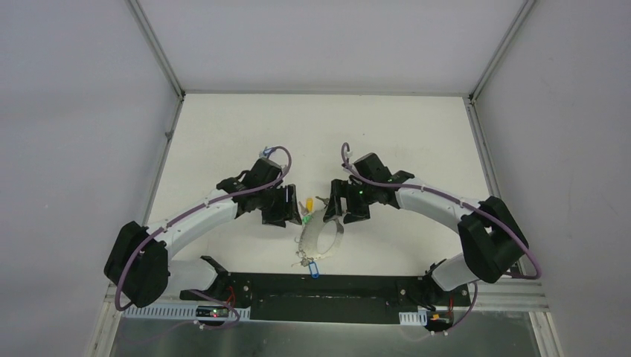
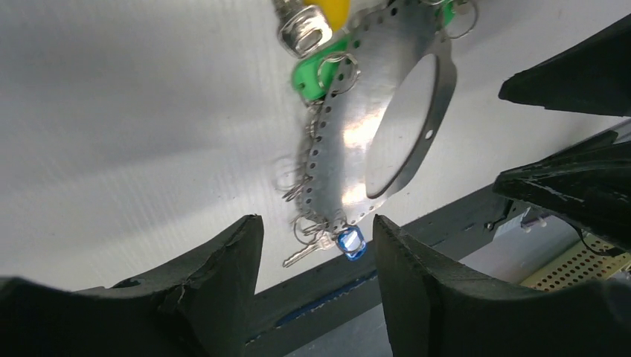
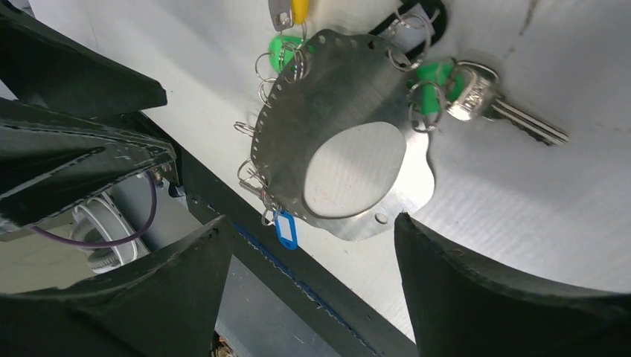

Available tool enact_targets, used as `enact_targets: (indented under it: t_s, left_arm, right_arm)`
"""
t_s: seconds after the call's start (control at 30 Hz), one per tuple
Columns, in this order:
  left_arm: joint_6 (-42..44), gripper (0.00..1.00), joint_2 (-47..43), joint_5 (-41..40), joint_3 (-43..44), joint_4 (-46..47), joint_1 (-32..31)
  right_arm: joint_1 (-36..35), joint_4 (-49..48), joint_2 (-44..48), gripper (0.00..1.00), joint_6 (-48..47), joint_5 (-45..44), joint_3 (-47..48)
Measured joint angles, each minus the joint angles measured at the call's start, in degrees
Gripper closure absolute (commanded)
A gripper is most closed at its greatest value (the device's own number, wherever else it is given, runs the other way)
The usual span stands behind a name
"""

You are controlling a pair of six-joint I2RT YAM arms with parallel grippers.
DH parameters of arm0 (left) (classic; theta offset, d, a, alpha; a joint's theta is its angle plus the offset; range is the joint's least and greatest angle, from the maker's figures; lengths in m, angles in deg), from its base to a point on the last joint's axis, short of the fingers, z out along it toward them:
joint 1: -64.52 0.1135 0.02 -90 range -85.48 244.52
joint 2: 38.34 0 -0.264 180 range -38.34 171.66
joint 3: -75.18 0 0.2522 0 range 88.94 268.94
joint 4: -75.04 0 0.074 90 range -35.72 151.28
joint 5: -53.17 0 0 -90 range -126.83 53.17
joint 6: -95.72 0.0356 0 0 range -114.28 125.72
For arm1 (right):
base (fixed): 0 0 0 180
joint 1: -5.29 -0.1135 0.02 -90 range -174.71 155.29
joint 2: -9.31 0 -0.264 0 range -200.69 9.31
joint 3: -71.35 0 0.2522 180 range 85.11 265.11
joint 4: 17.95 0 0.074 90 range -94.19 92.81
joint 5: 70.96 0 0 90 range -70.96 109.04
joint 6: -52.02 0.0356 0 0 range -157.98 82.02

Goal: Put the keys on the keyring

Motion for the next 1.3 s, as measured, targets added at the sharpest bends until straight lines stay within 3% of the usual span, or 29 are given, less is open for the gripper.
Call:
enact_targets:
  t_s: [0.23, 0.43, 0.8, 1.1, 1.3]
  left_arm:
    - [-7.69, 0.52, -8.41, 1.03, -13.62, 7.19, 1.07]
    - [-12.63, 0.59, -9.79, 3.96, -22.84, 18.78, 1.09]
    - [-11.69, 0.65, -3.17, 5.88, -23.69, 30.42, 1.09]
    - [-8.72, 0.79, -3.19, 8.07, -23.78, 33.03, 1.09]
    - [-8.04, 0.69, -5.84, 9.18, -23.78, 31.95, 1.09]
  right_arm:
    - [-1.4, -0.13, -4.55, 0.29, -0.74, 1.55, 2.51]
    - [-1.4, -0.63, -5.42, 0.31, -0.72, 3.34, 2.51]
    - [-1.4, -0.94, -5.42, 0.32, -0.7, 4.39, 2.49]
    - [-1.4, -1.11, -5.42, 0.33, -0.7, 4.39, 2.47]
    - [-1.4, -1.33, -5.42, 0.33, -0.72, 4.46, 2.47]
